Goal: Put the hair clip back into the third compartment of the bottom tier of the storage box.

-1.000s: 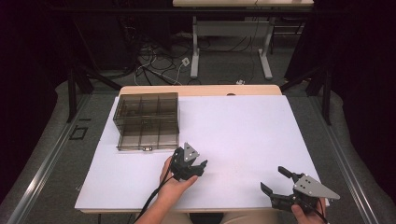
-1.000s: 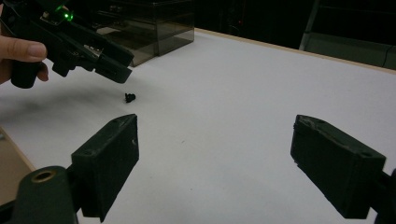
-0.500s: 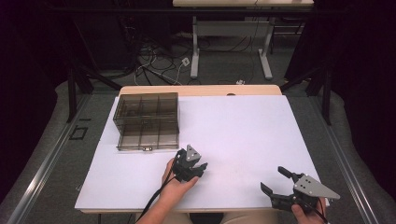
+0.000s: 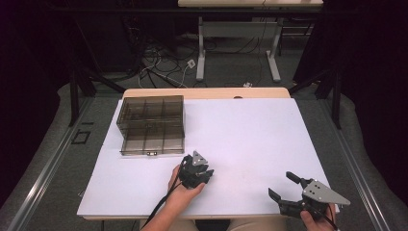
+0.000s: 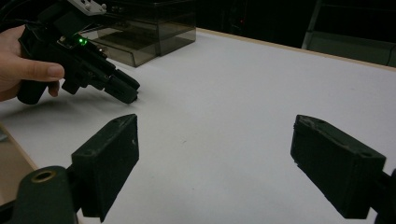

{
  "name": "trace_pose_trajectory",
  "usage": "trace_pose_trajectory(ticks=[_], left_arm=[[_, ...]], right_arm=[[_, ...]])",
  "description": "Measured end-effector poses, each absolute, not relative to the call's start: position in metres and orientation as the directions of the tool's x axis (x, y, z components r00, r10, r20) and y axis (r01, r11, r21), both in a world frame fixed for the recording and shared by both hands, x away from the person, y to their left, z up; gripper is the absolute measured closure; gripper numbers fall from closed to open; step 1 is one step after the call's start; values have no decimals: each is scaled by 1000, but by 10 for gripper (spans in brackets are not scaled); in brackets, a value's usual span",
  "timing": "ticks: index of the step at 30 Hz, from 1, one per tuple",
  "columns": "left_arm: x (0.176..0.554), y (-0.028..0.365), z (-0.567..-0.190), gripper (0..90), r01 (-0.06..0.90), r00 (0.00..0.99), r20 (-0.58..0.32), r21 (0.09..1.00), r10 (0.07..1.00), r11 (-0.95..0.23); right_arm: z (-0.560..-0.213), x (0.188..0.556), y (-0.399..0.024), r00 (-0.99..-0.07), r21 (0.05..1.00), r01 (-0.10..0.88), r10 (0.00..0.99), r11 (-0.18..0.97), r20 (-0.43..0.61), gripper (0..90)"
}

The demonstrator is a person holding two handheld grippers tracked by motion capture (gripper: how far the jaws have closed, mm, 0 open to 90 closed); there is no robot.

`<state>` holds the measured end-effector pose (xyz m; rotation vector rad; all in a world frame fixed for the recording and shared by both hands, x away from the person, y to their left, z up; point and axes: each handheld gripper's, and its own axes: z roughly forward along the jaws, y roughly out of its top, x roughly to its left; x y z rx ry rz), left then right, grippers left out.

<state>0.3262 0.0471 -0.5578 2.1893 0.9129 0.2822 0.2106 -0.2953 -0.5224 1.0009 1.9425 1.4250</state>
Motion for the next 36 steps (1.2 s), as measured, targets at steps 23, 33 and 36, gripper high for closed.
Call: trace_pose_trajectory(ticks=[23,33,36], left_arm=[[326,47,-560,790,521,729,-74,705,681,-481],[325,48,-559,792,537,719,-88,700,690,-470],[325,49,-557,792,544,708,-90,702,701,-460]], right_arm=[[-523,211,-295,-588,950,260,809,172,14,147],[-524,212,-295,-589,951,256,808,172,12,147],[-524,212,-295,-590,951,258,807,168,18,147]])
